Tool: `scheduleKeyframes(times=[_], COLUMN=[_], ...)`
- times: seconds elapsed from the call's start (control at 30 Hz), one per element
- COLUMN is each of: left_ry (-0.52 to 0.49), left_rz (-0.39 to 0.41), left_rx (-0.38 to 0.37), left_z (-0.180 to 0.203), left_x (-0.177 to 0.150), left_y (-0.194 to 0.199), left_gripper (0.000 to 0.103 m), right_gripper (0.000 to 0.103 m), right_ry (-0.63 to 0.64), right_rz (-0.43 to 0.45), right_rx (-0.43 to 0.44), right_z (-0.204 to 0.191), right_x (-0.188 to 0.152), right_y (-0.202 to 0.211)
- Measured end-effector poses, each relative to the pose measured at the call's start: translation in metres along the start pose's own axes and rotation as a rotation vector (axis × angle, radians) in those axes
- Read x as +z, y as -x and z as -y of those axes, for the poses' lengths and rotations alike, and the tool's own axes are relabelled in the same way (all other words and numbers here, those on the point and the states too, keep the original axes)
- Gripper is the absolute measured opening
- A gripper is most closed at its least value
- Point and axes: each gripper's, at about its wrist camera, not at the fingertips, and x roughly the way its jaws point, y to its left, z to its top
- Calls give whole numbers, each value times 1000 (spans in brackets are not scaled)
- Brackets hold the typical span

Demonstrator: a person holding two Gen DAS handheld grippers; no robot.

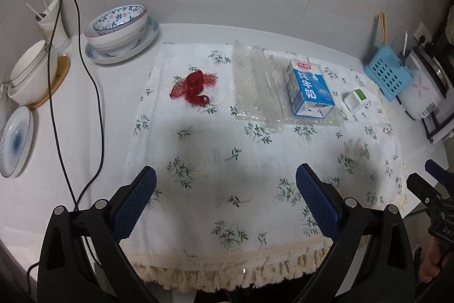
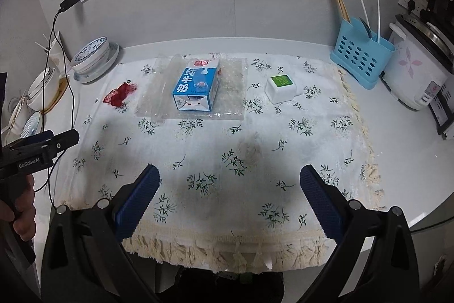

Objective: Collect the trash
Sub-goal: 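Raise both tools back over the tablecloth toward the milk carton and mesh bag, then grasp the red mesh bag with the left tool while the right tool grasps the milk carton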

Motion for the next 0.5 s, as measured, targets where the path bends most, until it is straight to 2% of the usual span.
scheduleKeyframes(times=[0.23, 0.5], left_ry=[22, 19], left_rz=[-22, -73], left_rx=[12, 15], left_z=[-31, -59], left_x=[42, 82], left_y=[-44, -101], left_gripper=[96, 94], right_gripper=[95, 94], right_ry=[17, -60], right_rz=[-33, -94], right_rx=[-27, -21], right_z=[-18, -28], right_x=[41, 87], right_y=[-41, -104])
